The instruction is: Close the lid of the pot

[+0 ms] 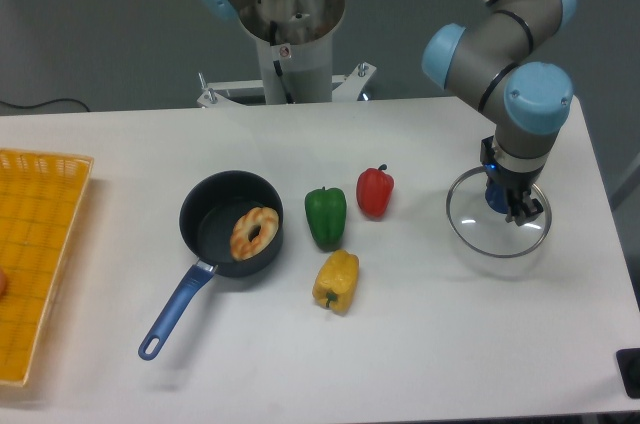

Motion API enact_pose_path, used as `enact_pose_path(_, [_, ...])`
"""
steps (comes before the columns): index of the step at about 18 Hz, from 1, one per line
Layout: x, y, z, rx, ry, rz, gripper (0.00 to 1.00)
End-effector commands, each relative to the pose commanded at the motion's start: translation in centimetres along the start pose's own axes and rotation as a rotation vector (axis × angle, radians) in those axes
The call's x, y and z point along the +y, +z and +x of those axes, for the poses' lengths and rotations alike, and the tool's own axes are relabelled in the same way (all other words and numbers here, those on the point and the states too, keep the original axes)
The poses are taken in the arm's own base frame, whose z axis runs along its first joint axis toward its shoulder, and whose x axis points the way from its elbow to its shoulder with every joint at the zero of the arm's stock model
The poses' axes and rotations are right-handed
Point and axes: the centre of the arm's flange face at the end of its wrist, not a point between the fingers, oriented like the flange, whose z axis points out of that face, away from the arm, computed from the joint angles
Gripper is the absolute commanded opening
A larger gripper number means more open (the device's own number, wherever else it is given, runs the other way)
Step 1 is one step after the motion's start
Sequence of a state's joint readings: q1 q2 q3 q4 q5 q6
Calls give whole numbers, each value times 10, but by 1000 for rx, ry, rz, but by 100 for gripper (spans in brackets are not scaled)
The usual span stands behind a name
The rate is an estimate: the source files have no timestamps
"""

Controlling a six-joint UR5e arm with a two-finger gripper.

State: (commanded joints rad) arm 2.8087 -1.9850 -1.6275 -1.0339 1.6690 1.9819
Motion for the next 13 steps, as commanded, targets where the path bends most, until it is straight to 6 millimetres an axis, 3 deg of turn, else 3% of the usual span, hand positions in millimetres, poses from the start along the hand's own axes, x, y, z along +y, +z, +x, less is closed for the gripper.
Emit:
enact_pose_path(6, [-21, 0, 6, 9, -16, 2, 59])
enact_pose_path(13, [-43, -24, 22, 48, -37, 22, 59])
